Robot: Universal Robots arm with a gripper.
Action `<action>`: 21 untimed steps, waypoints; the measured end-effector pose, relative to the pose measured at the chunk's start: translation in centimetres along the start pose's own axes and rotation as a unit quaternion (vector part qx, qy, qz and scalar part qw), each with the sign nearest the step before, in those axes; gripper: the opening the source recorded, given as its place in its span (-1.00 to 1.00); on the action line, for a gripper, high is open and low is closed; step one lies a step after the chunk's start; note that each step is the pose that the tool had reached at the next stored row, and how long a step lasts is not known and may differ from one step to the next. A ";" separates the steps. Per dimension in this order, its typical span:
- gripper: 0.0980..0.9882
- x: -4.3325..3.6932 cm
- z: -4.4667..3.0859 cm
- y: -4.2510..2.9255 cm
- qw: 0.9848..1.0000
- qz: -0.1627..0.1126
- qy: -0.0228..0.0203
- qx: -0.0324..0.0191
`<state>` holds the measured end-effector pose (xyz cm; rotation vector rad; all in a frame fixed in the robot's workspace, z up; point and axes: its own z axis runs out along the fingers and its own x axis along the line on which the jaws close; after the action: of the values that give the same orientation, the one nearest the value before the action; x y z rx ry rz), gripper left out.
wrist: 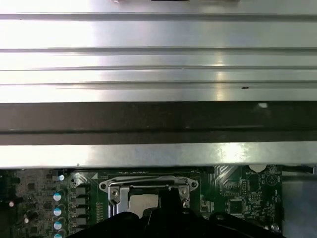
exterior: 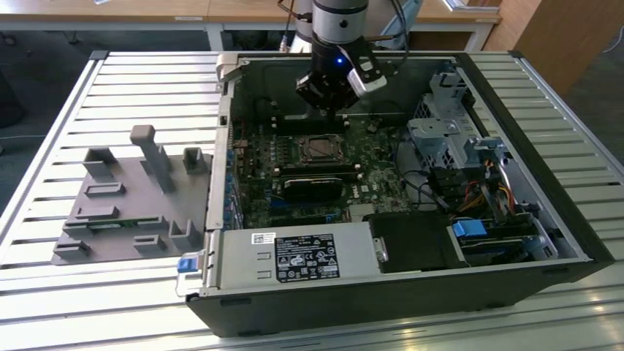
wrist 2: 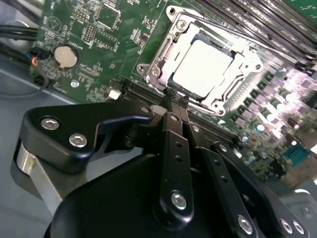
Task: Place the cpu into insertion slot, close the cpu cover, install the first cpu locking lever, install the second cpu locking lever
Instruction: 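Install the second cpu locking lever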
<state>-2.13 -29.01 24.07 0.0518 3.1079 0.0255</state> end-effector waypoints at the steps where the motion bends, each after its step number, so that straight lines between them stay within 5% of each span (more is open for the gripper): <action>1: -0.95 -0.01 -0.29 0.01 1.000 0.000 0.000 0.000; 6: -0.95 -0.05 -1.45 0.00 1.000 0.000 0.000 0.000; 21: -0.95 -0.12 -1.59 -1.88 1.000 0.000 0.000 0.002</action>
<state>-2.12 -30.92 25.63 0.0517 3.1079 0.0187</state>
